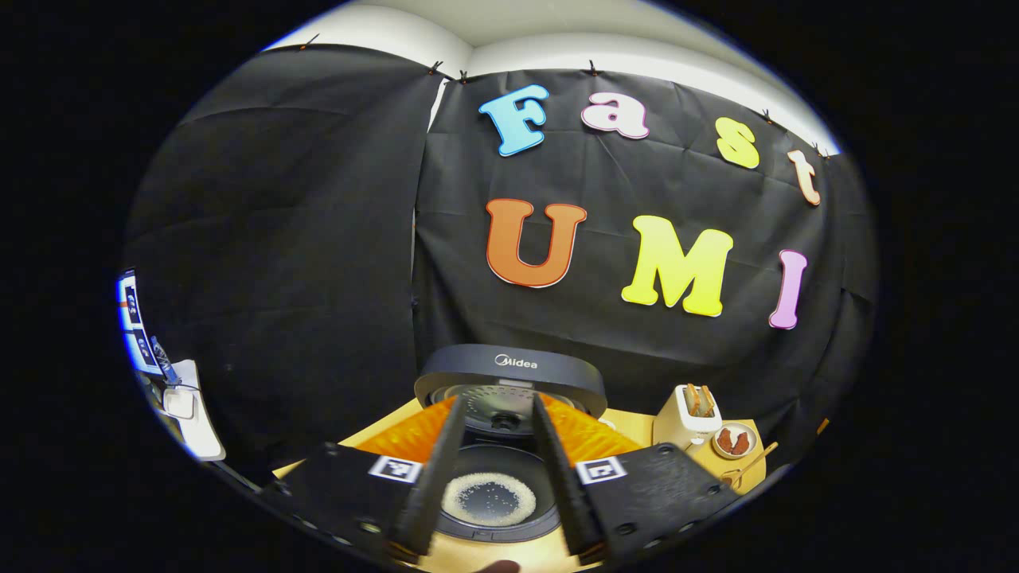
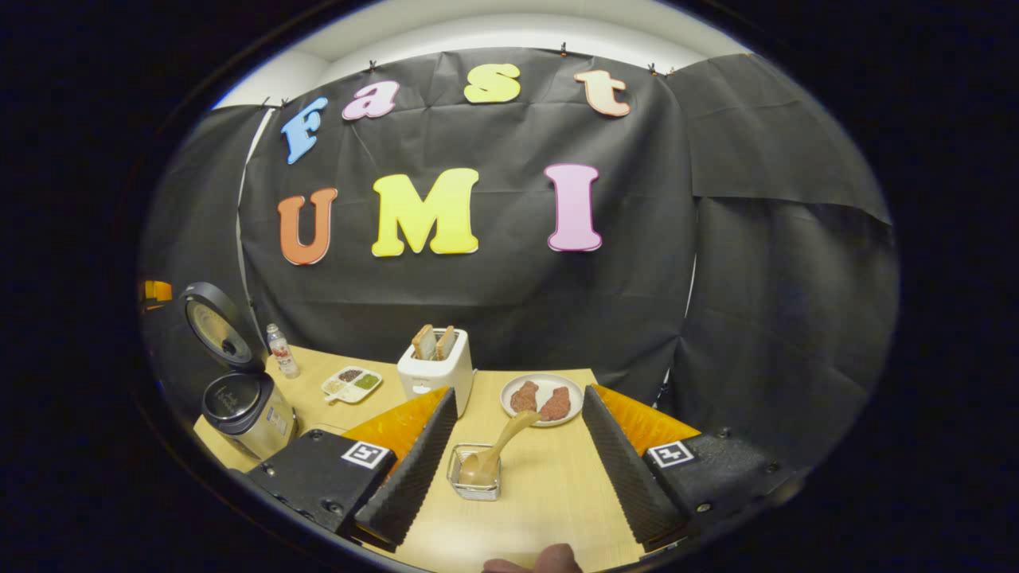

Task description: Close the left gripper, press the button to open the rice cooker; take a wooden spoon from the chopstick holder with the right hand, scoop a spoonful of rice and pour it into the rice cooker, then put the wooden spoon back into the chopstick holder.

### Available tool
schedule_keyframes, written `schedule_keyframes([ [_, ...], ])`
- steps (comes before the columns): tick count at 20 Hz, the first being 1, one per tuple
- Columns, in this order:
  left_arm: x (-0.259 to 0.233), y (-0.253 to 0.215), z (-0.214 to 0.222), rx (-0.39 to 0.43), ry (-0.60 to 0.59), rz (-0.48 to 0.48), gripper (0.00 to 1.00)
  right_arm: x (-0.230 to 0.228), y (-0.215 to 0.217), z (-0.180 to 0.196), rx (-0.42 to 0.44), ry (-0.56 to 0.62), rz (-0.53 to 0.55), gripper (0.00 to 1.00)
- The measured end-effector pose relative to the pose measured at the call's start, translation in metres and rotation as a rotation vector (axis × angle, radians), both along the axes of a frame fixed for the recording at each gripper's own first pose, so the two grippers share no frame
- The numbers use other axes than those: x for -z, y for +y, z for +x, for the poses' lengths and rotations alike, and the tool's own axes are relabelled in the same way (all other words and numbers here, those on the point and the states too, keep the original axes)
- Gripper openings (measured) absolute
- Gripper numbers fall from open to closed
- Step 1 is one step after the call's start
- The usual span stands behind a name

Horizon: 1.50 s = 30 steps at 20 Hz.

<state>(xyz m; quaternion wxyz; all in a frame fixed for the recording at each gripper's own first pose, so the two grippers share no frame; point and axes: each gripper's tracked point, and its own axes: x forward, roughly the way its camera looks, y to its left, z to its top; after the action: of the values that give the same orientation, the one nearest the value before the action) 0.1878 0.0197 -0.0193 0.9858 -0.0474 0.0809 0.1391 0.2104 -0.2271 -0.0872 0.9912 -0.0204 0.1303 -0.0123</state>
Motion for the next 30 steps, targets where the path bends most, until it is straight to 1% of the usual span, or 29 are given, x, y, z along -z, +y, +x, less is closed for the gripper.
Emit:
schedule_keyframes([
  [2, -0.005, -0.011, -0.011, 0.015, -0.02, 0.017, 1.0, 0.009, 0.0, 0.004, -0.002, 0.022, 0.01, 1.0],
  [3, -0.009, -0.015, -0.015, 0.022, -0.034, 0.029, 0.94, 0.014, 0.0, 0.006, -0.004, 0.035, 0.02, 1.0],
  [4, -0.011, -0.021, -0.02, 0.026, -0.046, 0.04, 0.95, 0.02, 0.0, 0.009, -0.007, 0.049, 0.032, 0.95],
  [5, -0.013, -0.026, -0.026, 0.03, -0.055, 0.052, 0.95, 0.026, 0.0, 0.012, -0.008, 0.065, 0.045, 0.95],
  [6, -0.013, -0.032, -0.031, 0.031, -0.062, 0.064, 0.95, 0.034, -0.001, 0.014, -0.01, 0.081, 0.056, 1.0],
  [7, -0.014, -0.036, -0.035, 0.029, -0.066, 0.073, 0.95, 0.041, -0.001, 0.018, -0.012, 0.096, 0.066, 0.95],
  [8, -0.013, -0.04, -0.04, 0.029, -0.066, 0.075, 0.94, 0.05, -0.002, 0.022, -0.013, 0.113, 0.074, 1.0],
  [12, -0.008, -0.062, -0.056, 0.029, -0.066, 0.097, 0.95, 0.096, -0.003, 0.044, -0.031, 0.213, 0.124, 1.0],
  [17, -0.001, -0.086, -0.063, 0.002, -0.043, 0.084, 0.95, 0.152, -0.004, 0.092, -0.072, 0.317, 0.159, 1.0],
  [20, 0.008, -0.095, -0.063, -0.014, -0.003, 0.076, 0.95, 0.179, 0.002, 0.119, -0.131, 0.364, 0.159, 0.98],
  [21, 0.013, -0.097, -0.066, -0.022, 0.019, 0.067, 0.95, 0.188, 0.007, 0.126, -0.15, 0.391, 0.16, 0.95],
  [22, 0.016, -0.1, -0.068, -0.029, 0.034, 0.066, 0.95, 0.196, 0.012, 0.132, -0.169, 0.409, 0.163, 0.81],
  [23, 0.018, -0.1, -0.07, -0.033, 0.045, 0.069, 0.95, 0.202, 0.015, 0.134, -0.183, 0.424, 0.169, 0.87],
  [24, 0.02, -0.1, -0.073, -0.038, 0.055, 0.069, 0.95, 0.205, 0.017, 0.138, -0.185, 0.433, 0.179, 0.84],
  [25, 0.023, -0.1, -0.076, -0.046, 0.065, 0.068, 0.95, 0.206, 0.019, 0.141, -0.183, 0.436, 0.194, 0.74],
  [26, 0.024, -0.1, -0.079, -0.055, 0.073, 0.069, 0.95, 0.209, 0.02, 0.143, -0.181, 0.441, 0.205, 0.55],
  [27, 0.026, -0.099, -0.081, -0.061, 0.079, 0.069, 0.95, 0.211, 0.021, 0.143, -0.176, 0.445, 0.216, 0.4],
  [28, 0.028, -0.098, -0.081, -0.065, 0.087, 0.065, 0.95, 0.212, 0.02, 0.143, -0.165, 0.453, 0.226, 0.46],
  [29, 0.032, -0.098, -0.083, -0.069, 0.102, 0.054, 0.95, 0.21, 0.02, 0.142, -0.158, 0.457, 0.25, 0.33],
  [30, 0.034, -0.098, -0.085, -0.071, 0.11, 0.046, 0.95, 0.207, 0.026, 0.139, -0.164, 0.463, 0.287, 0.29],
])
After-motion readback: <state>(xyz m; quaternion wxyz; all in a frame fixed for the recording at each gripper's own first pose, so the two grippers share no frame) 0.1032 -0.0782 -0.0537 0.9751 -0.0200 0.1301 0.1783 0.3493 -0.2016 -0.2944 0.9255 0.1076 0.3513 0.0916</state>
